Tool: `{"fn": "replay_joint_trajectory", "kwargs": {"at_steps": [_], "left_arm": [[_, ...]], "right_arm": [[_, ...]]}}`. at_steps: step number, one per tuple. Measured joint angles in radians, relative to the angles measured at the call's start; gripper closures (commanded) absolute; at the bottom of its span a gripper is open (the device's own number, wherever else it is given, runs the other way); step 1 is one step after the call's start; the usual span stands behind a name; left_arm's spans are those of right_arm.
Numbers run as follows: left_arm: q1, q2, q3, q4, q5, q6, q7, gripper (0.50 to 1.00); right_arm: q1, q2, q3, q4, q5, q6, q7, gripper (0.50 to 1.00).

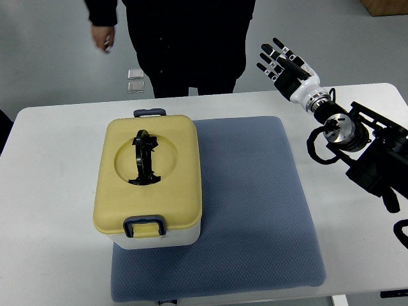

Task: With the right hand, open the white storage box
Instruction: 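Move the right hand over the yellow lid toward its black handle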

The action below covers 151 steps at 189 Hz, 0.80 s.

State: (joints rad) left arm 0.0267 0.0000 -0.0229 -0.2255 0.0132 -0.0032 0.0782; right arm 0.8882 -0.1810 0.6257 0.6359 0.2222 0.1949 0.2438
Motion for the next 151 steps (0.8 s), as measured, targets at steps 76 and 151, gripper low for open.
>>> {"fn": "replay_joint_trajectory", "kwargs": {"at_steps": [76, 151], "left_arm": [[0.001, 0.000, 0.000, 0.002, 0.000, 0.000, 0.000, 0.500], [-0.001, 0.000, 0.000, 0.000, 0.000, 0.000, 0.000, 0.500]], "right_arm": [[0.033, 0.000, -0.018, 0.005, -0.070, 0.012, -0.013, 0.554], [0.212, -0.068, -0.049, 0.117, -1.108, 0.296, -0.083, 0.552]]}}
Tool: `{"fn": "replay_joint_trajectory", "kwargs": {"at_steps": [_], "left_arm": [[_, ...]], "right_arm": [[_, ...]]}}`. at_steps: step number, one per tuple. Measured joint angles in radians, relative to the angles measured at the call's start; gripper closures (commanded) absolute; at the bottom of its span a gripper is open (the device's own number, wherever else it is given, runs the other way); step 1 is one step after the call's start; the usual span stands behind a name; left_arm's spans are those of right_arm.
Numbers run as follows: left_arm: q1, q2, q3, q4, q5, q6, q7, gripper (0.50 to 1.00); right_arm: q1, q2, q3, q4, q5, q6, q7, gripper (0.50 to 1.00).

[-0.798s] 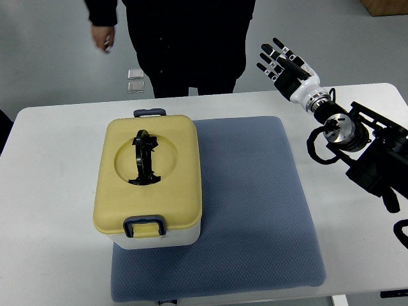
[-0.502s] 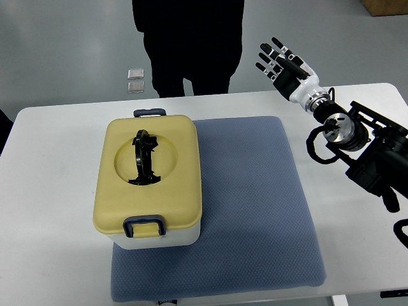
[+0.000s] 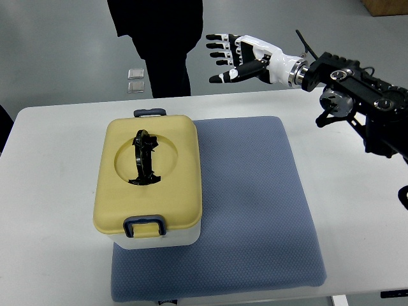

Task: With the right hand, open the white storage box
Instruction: 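Move the right hand over the yellow lid toward its black handle, then lower the right hand and close its fingers around the black lid handle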

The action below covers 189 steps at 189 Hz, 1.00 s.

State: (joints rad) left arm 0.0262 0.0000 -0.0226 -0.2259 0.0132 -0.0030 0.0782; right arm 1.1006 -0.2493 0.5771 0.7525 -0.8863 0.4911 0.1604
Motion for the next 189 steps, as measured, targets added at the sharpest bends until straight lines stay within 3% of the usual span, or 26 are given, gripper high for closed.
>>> {"fn": "replay_joint_trajectory", "kwargs": {"at_steps": [23, 59, 130, 189], "left_arm": [[0.000, 0.000, 0.000, -0.001, 0.000, 0.000, 0.000, 0.500], [0.000, 0.000, 0.000, -0.001, 0.001, 0.000, 0.000, 0.500], [0.000, 0.000, 0.001, -0.014, 0.000, -0.002, 0.000, 0.500], [0.000, 0.000, 0.001, -0.017, -0.001, -0.002, 0.000, 0.500]], "right_arm": [[0.080, -0.065, -0.041, 0.153, -0.321, 0.105, -0.001, 0.552], [0.240, -0.107, -0.197, 0.306, -0.473, 0.120, -0.001, 0.552], [0.327, -0.037, -0.250, 0.362, -0.480, 0.117, 0.006, 0.552], [0.292, 0.026, -0.257, 0.363, -0.480, -0.010, 0.030, 0.552]]}}
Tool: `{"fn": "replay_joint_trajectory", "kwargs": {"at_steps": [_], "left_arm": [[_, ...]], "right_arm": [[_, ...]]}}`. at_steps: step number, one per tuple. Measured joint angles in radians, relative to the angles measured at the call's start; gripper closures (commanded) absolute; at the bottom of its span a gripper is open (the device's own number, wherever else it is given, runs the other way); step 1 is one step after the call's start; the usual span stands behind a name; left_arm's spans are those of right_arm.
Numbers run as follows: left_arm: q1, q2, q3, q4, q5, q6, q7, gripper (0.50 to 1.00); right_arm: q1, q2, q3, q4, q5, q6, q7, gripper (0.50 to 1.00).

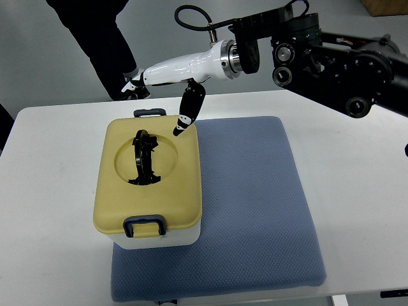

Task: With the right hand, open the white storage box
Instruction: 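Lower the right hand and close its fingers around the black lid handle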

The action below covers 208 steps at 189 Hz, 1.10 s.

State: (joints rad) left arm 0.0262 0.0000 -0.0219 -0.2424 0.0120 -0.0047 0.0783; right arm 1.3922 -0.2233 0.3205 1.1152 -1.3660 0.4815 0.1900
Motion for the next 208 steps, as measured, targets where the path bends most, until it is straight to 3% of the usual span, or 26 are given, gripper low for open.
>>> {"fn": "replay_joint_trajectory", "kwargs": {"at_steps": [131, 185, 208], "left_arm": [[0.001, 0.000, 0.000, 0.000, 0.000, 0.000, 0.000, 0.500], [0.000, 0.000, 0.000, 0.000, 0.000, 0.000, 0.000, 0.500], [0.000, 0.000, 0.000, 0.000, 0.000, 0.000, 0.000, 0.500]], "right_arm": [[-0.112, 0.057, -0.003, 0.000, -0.007, -0.117, 0.011, 0.564], [-0.138, 0.069, -0.003, 0.000, -0.010, -0.137, 0.028, 0.677], [-0.145, 0.078, -0.004, 0.000, -0.015, -0.142, 0.033, 0.824]]}}
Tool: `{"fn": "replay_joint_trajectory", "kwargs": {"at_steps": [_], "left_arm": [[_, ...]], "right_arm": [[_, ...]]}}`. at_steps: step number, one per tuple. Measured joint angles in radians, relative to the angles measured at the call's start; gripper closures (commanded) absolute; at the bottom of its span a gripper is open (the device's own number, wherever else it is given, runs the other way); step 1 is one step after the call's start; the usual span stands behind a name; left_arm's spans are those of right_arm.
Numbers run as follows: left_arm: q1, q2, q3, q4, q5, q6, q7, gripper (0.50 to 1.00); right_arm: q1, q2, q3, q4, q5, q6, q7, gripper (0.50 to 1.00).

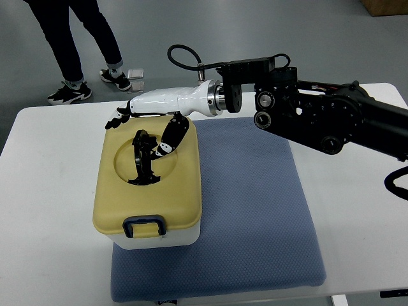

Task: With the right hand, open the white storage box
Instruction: 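Lower the right hand and close its fingers around the black lid handle, then lift the yellow lid off the white box with the right hand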

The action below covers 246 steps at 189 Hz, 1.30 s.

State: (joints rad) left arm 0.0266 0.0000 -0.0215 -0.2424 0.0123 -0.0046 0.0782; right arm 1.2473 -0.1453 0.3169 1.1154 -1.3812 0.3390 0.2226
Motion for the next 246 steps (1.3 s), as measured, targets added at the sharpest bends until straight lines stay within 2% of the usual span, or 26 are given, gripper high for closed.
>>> {"fn": "replay_joint_trajectory", "kwargs": {"at_steps": [4, 5, 6, 7, 8, 9, 15, 78, 125, 155, 195, 246], "left_arm": [[0.000, 0.000, 0.000, 0.000, 0.000, 0.000, 0.000, 0.500], [0.000, 0.000, 0.000, 0.000, 0.000, 0.000, 0.000, 0.500], [0.000, 0.000, 0.000, 0.000, 0.000, 0.000, 0.000, 0.500], [0.000, 0.000, 0.000, 0.000, 0.000, 0.000, 0.000, 0.500], [0.000, 0.000, 0.000, 0.000, 0.000, 0.000, 0.000, 0.500], [0.000, 0.000, 0.000, 0.000, 0.000, 0.000, 0.000, 0.500], [0.000, 0.000, 0.000, 0.000, 0.000, 0.000, 0.000, 0.500], [0.000, 0.000, -0.001, 0.002, 0.000, 0.000, 0.000, 0.500], [0.000, 0.000, -0.001, 0.001, 0.000, 0.000, 0.000, 0.500], [0.000, 0.000, -0.002, 0.001, 0.000, 0.000, 0.000, 0.500], [0.001, 0.000, -0.001, 0.000, 0.000, 0.000, 0.000, 0.500], [0.000, 0.000, 0.001, -0.001, 0.000, 0.000, 0.000, 0.500]], "right_arm": [[-0.001, 0.001, 0.000, 0.000, -0.003, 0.000, 0.000, 0.865], [-0.001, 0.001, 0.000, 0.000, -0.003, 0.000, 0.000, 0.891], [-0.001, 0.001, 0.000, 0.000, -0.004, -0.001, 0.000, 0.891], [-0.001, 0.001, 0.000, 0.000, -0.005, -0.001, 0.000, 0.918], [-0.002, 0.001, 0.000, 0.000, -0.005, -0.001, 0.001, 0.918], [-0.002, 0.002, 0.000, 0.000, -0.006, -0.001, 0.001, 0.944], [-0.003, 0.002, -0.001, 0.000, -0.009, -0.001, 0.001, 1.000], [-0.002, 0.005, 0.001, 0.001, -0.007, -0.010, 0.025, 1.000], [0.057, -0.025, 0.022, 0.026, 0.018, 0.000, 0.044, 1.000], [0.108, -0.098, 0.037, 0.036, 0.047, 0.015, 0.047, 1.000], [0.116, -0.258, 0.059, 0.058, 0.057, 0.096, 0.072, 1.000], [0.055, -0.470, 0.029, 0.058, 0.034, 0.109, 0.075, 1.000]]}}
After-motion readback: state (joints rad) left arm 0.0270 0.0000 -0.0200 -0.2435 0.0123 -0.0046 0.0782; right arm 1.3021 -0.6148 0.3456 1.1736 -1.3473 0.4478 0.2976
